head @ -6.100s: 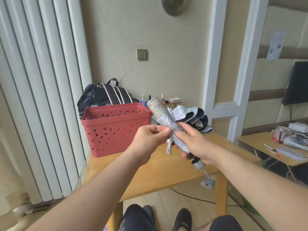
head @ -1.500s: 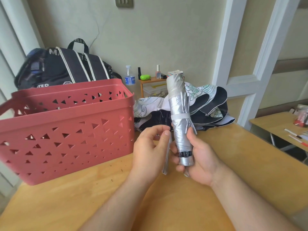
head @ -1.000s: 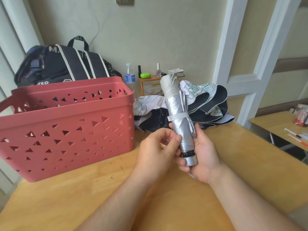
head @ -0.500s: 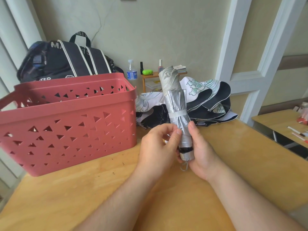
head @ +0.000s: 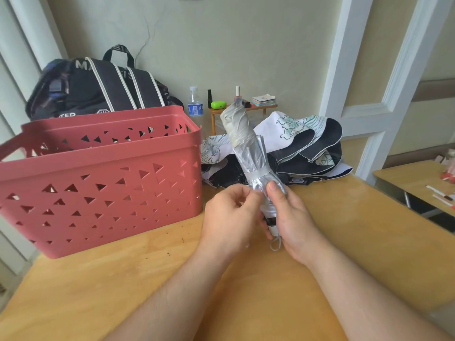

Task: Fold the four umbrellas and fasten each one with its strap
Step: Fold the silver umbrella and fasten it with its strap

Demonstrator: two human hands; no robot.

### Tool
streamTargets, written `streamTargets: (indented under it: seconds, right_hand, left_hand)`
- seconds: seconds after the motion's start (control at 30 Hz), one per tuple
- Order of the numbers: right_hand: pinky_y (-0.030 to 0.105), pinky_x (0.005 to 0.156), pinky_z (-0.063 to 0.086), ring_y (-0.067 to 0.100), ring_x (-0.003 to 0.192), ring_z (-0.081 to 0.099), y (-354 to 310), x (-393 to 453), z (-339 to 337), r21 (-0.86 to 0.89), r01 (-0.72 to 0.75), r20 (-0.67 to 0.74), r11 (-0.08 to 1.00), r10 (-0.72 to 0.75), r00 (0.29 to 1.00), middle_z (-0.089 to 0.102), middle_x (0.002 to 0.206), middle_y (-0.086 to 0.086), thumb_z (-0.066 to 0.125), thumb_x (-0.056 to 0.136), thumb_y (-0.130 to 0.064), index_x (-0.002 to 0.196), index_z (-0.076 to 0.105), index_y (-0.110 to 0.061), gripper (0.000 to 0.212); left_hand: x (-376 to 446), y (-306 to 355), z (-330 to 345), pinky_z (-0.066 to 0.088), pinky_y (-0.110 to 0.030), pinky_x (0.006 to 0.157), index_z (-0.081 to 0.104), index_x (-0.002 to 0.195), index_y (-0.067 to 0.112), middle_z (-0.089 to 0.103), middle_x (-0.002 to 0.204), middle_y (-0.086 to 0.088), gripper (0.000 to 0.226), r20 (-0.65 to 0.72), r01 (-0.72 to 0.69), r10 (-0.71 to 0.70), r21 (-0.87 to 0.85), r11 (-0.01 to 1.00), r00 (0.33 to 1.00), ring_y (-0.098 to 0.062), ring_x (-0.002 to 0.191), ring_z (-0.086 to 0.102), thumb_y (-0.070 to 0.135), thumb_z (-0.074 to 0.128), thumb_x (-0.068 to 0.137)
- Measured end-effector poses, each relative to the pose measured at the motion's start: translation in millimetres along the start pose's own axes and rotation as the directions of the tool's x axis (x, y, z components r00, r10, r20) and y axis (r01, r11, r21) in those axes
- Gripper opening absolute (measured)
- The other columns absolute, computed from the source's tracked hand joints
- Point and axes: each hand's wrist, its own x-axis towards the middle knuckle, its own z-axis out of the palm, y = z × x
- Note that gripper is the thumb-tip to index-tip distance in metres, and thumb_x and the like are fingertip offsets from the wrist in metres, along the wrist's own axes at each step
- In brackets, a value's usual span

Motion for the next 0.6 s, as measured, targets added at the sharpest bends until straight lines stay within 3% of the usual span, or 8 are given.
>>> streamTargets:
  seconds: [0.03,0.1,0.17,0.27,0.4,0.47,0.53,0.6]
  right_hand:
    - [0.033,0.046,0.033,0.026,0.061,0.051,0,0,0,-0.01,0.0,0.009,1.0,0.0,1.0,0.062,0.076,0.011,0.054,0.094,-0.056,0.115,0.066,-0.01,0.051]
    - [0.033,0.047,0.033,0.025,0.057,0.049,-1,-1,0,-0.027,0.006,0.026,1.0,-0.005,1.0,0.06,0.072,0.011,0.055,0.098,-0.056,0.112,0.063,-0.009,0.049]
    - [0.033,0.045,0.033,0.023,0.051,0.047,0,-1,-1,-0.048,0.019,0.041,0.999,-0.017,0.999,0.058,0.069,0.01,0.055,0.101,-0.055,0.108,0.061,-0.009,0.047]
    - [0.032,0.043,0.031,0.023,0.046,0.044,-2,-1,0,-0.048,0.022,0.006,0.999,-0.022,1.0,0.055,0.066,0.014,0.051,0.105,-0.05,0.099,0.06,-0.006,0.045]
    - [0.027,0.039,0.03,0.022,0.042,0.04,-6,-2,5,0.074,-0.006,-0.051,0.997,0.009,0.999,0.049,0.057,0.016,0.045,0.103,-0.05,0.083,0.065,-0.011,0.049]
    - [0.026,0.039,0.029,0.022,0.041,0.038,-8,0,5,0.153,-0.014,-0.067,0.988,0.025,0.997,0.046,0.054,0.016,0.041,0.102,-0.057,0.072,0.068,-0.018,0.055]
    - [0.026,0.039,0.03,0.022,0.043,0.039,-9,2,4,0.15,-0.008,-0.083,0.989,0.021,0.996,0.047,0.056,0.015,0.042,0.102,-0.057,0.074,0.068,-0.02,0.053]
    - [0.027,0.04,0.032,0.023,0.044,0.041,-10,2,1,0.117,0.011,-0.077,0.993,-0.002,0.997,0.05,0.059,0.015,0.05,0.095,-0.058,0.084,0.065,-0.015,0.047]
  left_hand:
    - [2,0,-1,0.046,-0.017,0.052,0.07,0.083,0.014,0.068,0.059,0.01,0.024,-0.046,-0.022,0.021,-0.028,0.999,0.999,-0.006,0.052,0.057,0.03,0.064,0.1]
    - [8,-4,-4,0.052,-0.023,0.062,0.073,0.087,0.021,0.072,0.07,0.011,0.022,-0.111,-0.084,0.082,-0.014,0.996,0.99,-0.006,0.06,0.061,0.039,0.068,0.098]
    - [14,-10,-7,0.055,-0.03,0.073,0.074,0.088,0.025,0.074,0.078,0.01,0.021,-0.119,-0.109,0.112,0.033,0.994,0.987,-0.007,0.071,0.067,0.043,0.07,0.096]
    - [16,-13,-7,0.054,-0.027,0.072,0.074,0.088,0.024,0.074,0.077,0.009,0.02,-0.099,-0.113,0.115,0.031,0.993,0.988,-0.006,0.071,0.066,0.04,0.07,0.098]
    - [14,-10,-4,0.048,-0.014,0.062,0.071,0.086,0.015,0.066,0.067,0.009,0.016,-0.056,0.091,-0.113,-0.303,0.949,0.992,-0.003,0.062,0.058,0.019,0.067,0.101]
    - [18,-14,-7,0.045,-0.02,0.066,0.07,0.083,0.02,0.061,0.066,0.008,0.018,-0.091,0.175,-0.226,-0.386,0.906,0.97,-0.005,0.062,0.053,0.019,0.066,0.101]
    - [23,-15,-12,0.041,-0.026,0.071,0.07,0.083,0.022,0.06,0.068,0.007,0.017,-0.169,0.128,-0.212,-0.406,0.905,0.962,-0.006,0.062,0.051,0.021,0.067,0.1]
    - [27,-9,-13,0.045,-0.022,0.069,0.07,0.086,0.021,0.063,0.072,0.009,0.015,-0.207,0.02,-0.11,-0.396,0.918,0.972,-0.003,0.062,0.053,0.022,0.067,0.1]
